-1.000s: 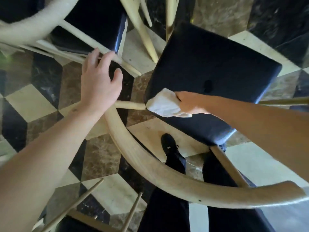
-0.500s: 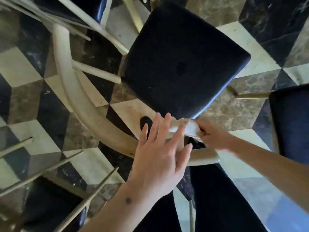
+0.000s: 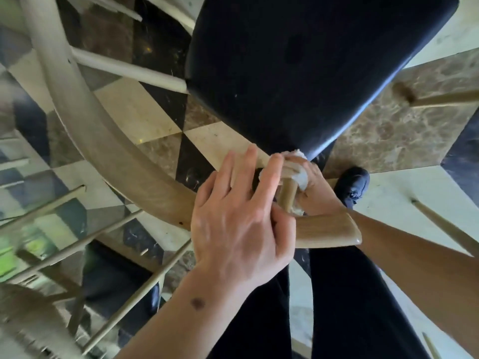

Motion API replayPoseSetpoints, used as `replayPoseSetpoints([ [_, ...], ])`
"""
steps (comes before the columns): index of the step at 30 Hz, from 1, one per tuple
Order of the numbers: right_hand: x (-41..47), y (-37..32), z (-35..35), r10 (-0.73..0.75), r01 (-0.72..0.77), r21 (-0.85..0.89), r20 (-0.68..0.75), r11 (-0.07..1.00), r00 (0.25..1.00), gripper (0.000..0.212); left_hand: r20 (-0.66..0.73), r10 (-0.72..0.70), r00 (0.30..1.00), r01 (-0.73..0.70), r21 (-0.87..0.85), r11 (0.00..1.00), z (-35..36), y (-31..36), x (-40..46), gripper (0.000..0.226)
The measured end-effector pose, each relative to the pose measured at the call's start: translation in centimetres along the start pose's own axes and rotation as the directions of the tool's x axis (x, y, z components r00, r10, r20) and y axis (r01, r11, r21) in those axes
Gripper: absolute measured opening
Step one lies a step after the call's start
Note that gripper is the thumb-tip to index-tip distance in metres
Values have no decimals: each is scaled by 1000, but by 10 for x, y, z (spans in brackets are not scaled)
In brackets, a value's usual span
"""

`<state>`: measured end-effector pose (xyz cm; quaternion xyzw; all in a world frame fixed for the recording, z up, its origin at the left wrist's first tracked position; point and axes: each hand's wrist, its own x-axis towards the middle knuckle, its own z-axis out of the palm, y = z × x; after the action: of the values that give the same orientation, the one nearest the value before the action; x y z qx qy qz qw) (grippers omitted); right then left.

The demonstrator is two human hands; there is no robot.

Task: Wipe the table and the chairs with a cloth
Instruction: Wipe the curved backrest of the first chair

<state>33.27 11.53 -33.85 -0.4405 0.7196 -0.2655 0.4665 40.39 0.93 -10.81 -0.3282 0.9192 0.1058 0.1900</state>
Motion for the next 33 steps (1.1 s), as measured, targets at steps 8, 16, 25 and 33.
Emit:
replayPoseSetpoints([
  [8,-41,-73,-11,164,-27,477,-247,878,955,37,88,-30,996,23,73,997,1,2,-2,66],
  [16,-67,-98,9,-55,256,429,-427,866,903,34,95,-30,995,23,76,997,-4,3,-6,67],
  [25,2,12,-4,110,-114,17,139,993,984,70,68,-11,998,4,102,995,4,1,-2,65],
  [33,29,-13,-85,392,-449,196,270,872,879,46,277,-61,959,38,86,996,-5,5,0,57],
])
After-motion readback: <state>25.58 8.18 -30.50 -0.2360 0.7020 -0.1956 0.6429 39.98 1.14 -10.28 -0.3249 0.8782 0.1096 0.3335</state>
